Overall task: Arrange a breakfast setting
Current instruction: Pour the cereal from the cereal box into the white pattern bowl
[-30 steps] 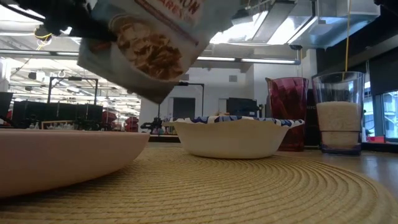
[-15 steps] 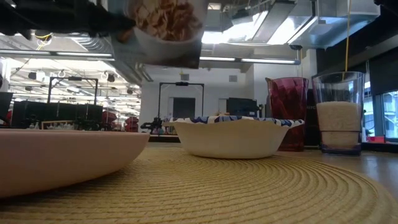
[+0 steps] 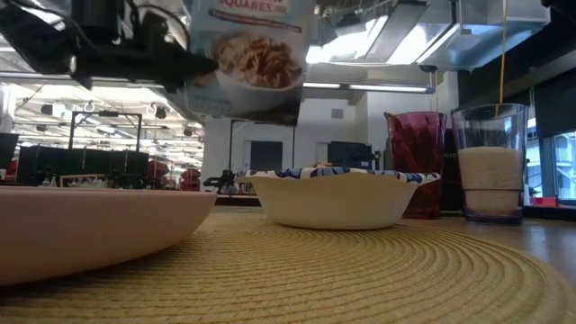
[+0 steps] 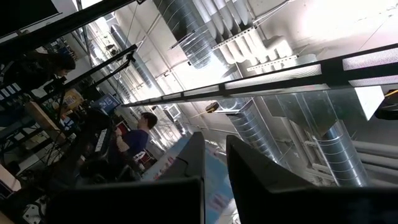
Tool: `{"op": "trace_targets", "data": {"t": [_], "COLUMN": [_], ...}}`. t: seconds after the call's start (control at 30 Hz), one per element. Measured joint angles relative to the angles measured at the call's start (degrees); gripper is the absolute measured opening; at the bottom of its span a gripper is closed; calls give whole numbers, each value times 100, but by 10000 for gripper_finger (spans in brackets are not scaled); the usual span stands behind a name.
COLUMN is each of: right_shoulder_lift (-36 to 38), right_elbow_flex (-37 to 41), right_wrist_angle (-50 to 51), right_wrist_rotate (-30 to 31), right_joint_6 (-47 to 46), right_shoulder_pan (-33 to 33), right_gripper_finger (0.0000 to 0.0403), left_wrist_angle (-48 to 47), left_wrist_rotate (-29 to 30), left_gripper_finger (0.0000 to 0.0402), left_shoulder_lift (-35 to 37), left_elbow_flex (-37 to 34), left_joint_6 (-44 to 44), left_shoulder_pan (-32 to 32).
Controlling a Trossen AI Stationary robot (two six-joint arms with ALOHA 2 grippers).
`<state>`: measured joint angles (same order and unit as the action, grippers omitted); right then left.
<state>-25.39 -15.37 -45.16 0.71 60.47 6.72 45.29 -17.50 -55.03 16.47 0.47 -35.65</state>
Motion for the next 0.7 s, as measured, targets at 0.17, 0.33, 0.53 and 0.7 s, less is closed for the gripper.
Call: {"op": "trace_targets", "data": {"t": [0.17,0.33,0.53,0.7], "right_shoulder_lift": [0,1,2,2], "right_elbow_flex": [0,2,0,0], "right_wrist_angle": [-20,-22,-20,43], "right_wrist_rotate": [-1,0,-5,-16], "right_joint_6": [0,2,4,-2], "right_shoulder_pan": [0,2,2,1], "right_gripper_finger": [37,37,37,37], "left_wrist_angle": [1296,2371,2474,2425], "left_wrist_rotate": [-601,-1210,-1745,-1954], "left_gripper_finger": [154,154,154,154], "left_shoulder_lift": [-1371,-2668,-4062,-4807], "left_elbow_flex": [4,498,1523,2214], "left_joint_6": [-233,-693,-809,-1103], "left_shoulder_pan": [-480,-731,-714,-724]}}
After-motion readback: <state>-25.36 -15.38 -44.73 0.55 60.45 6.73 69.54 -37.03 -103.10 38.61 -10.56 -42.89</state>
